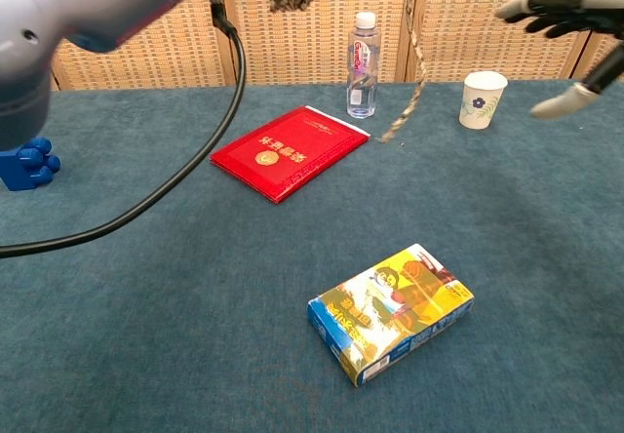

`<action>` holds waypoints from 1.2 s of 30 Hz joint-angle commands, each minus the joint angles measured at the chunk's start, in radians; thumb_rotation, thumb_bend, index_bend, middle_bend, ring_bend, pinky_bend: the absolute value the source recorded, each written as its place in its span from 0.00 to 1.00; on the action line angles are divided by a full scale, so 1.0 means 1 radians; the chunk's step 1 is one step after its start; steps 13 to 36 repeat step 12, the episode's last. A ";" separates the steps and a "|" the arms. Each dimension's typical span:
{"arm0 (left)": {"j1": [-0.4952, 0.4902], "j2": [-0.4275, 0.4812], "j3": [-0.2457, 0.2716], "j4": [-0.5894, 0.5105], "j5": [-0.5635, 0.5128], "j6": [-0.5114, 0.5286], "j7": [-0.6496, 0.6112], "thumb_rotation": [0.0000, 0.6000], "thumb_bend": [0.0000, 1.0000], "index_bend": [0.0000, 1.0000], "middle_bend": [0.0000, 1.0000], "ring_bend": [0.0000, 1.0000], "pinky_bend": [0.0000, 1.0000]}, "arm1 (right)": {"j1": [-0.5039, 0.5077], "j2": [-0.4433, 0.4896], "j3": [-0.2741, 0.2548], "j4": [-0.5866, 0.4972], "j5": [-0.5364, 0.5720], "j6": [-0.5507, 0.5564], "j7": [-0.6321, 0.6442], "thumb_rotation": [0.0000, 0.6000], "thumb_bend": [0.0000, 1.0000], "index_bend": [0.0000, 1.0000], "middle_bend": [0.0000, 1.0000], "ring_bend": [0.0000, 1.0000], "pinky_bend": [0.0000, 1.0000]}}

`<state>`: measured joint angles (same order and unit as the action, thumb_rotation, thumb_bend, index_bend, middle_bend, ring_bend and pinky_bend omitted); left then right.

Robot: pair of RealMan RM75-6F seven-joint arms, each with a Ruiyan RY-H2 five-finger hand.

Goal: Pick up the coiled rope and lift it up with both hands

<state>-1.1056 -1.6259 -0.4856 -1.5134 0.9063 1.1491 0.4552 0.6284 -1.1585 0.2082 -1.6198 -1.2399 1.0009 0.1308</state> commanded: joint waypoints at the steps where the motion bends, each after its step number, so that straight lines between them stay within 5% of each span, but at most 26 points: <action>1: 0.022 0.041 0.006 -0.065 -0.007 0.035 0.046 1.00 0.50 0.83 0.66 0.54 0.68 | -0.143 -0.068 -0.107 0.181 -0.233 0.260 0.012 1.00 0.00 0.00 0.00 0.00 0.00; 10: 0.052 0.082 0.030 -0.159 -0.020 0.082 0.101 1.00 0.50 0.83 0.66 0.54 0.68 | -0.265 -0.123 -0.144 0.294 -0.303 0.467 -0.076 1.00 0.00 0.00 0.00 0.00 0.00; 36: 0.054 0.084 0.034 -0.163 -0.023 0.085 0.106 1.00 0.50 0.83 0.66 0.54 0.68 | -0.274 -0.123 -0.143 0.291 -0.305 0.476 -0.086 1.00 0.00 0.00 0.00 0.00 0.00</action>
